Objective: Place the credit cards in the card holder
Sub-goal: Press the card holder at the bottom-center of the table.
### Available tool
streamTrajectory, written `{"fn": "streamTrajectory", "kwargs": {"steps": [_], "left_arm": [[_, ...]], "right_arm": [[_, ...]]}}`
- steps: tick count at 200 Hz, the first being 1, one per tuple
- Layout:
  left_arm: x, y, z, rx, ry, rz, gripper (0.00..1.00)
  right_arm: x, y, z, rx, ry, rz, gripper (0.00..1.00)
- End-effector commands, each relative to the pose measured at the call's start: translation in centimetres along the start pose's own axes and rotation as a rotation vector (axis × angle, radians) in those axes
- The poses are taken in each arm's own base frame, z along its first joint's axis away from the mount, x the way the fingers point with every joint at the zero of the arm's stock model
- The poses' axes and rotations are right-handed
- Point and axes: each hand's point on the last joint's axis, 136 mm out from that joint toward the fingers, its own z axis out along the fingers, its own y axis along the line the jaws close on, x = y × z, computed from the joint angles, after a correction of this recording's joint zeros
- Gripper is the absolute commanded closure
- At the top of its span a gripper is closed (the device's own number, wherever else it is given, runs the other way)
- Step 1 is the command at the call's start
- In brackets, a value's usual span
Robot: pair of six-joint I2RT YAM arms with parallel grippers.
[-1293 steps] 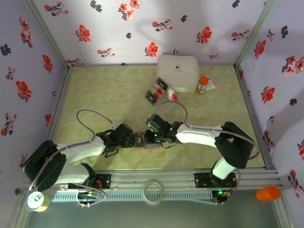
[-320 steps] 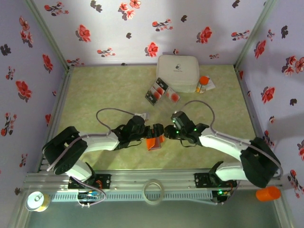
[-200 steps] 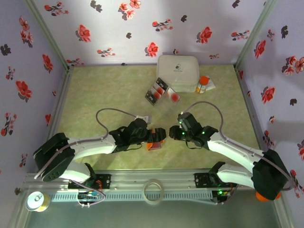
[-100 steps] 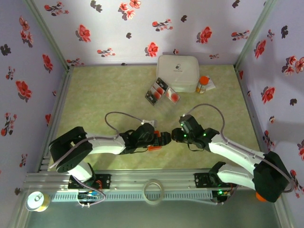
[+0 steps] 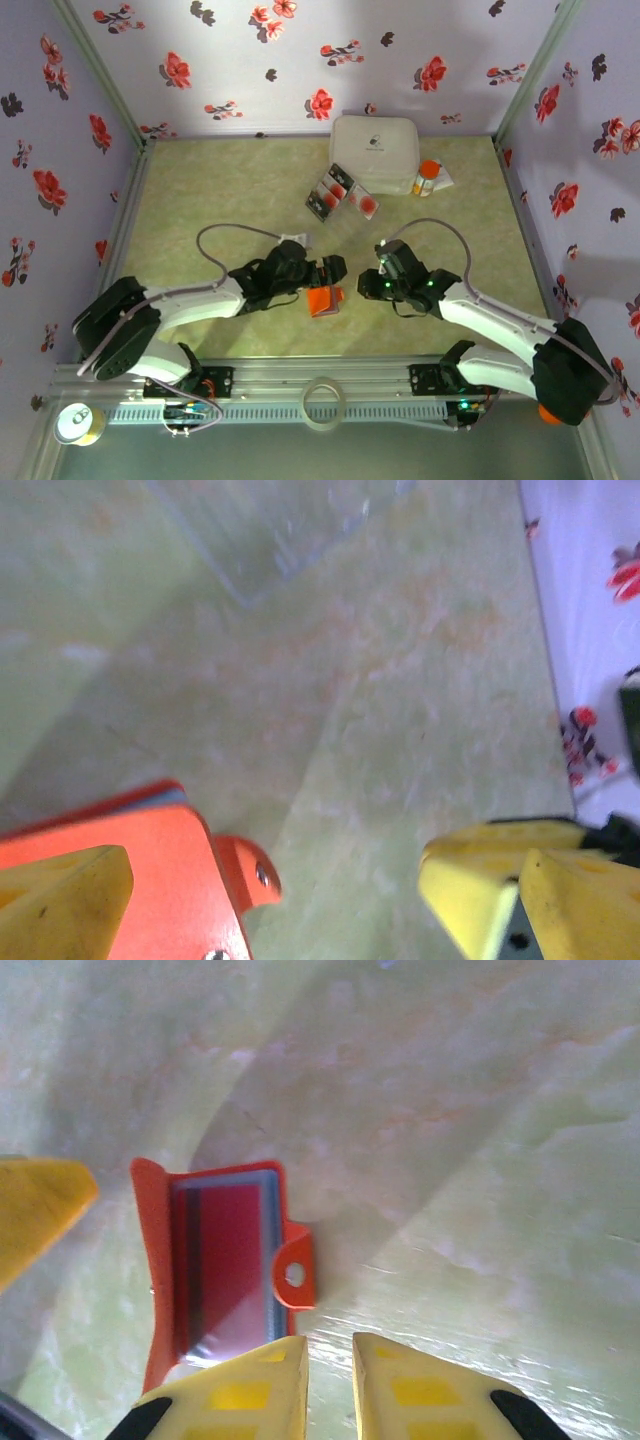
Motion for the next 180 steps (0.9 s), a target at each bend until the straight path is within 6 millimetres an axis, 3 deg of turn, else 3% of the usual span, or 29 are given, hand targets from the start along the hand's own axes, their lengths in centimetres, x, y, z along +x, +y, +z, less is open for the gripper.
{"fn": "streamTrajectory", "kwargs": {"steps": [1, 43, 79, 123, 180], "left_arm": [[-2.6, 0.3, -2.0, -0.015, -0.044, 0.026, 0.0], [-5.9, 5.0, -5.8, -0.131, -0.136, -0.034, 0.0], [-5.2, 9.1, -7.3, -0.274, -0.1, -0.028, 0.0], [-3.3, 11.3, -6.9, -0.359, -0.008, 0.024, 0.0], [-2.2, 10.9, -6.1, -0.366, 0.076, 0.104, 0.0]], "right_arm": [[-1.1, 3.6, -0.2, -0.103, -0.017, -0.009, 0.8], [-0.2, 9.2, 0.8, -0.138, 0.023, -0.129, 0.81], [1.0, 12.4, 2.8, -0.153, 0.08, -0.202, 0.82], [1.7, 9.7, 4.6, -0.057, 0.091, -0.198, 0.89], [3.8, 4.5, 6.5, 0.031, 0.11, -0.132, 0.95]]}}
